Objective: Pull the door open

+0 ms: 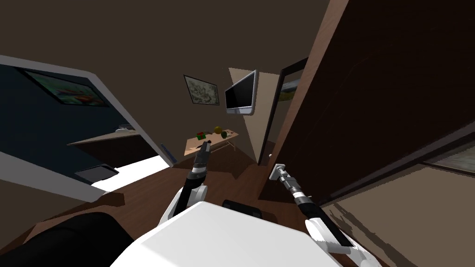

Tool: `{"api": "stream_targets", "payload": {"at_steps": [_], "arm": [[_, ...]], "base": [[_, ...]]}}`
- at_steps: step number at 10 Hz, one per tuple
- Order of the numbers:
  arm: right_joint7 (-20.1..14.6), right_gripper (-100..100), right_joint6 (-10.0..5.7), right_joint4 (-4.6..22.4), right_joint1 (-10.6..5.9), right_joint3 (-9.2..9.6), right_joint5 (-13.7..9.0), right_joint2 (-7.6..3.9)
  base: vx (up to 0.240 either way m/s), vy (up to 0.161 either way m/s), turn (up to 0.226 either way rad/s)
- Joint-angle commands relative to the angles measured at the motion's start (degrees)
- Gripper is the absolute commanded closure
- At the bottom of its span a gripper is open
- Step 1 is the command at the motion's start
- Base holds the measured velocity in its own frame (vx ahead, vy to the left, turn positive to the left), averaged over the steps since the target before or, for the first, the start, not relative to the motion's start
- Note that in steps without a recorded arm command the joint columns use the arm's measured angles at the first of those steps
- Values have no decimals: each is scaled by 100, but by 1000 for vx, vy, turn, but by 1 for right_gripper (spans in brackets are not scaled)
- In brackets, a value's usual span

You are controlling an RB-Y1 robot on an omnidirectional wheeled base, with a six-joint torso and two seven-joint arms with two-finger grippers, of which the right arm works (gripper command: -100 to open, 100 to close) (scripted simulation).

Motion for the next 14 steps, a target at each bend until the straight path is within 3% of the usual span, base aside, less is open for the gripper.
{"api": "stream_targets", "payload": {"at_steps": [1, 2, 10, 14], "arm": [[-58, 100, -81, -50, 18, 36, 20, -81], [-28, 100, -28, -38, 10, 23, 7, -45], [-418, 100, -524, -36, 124, 392, 146, -459], [-523, 100, -633, -8, 161, 509, 188, -563]], "base": [[-207, -99, 97], [-89, -43, 37], [-193, -93, 148], [-141, -64, 89]]}}
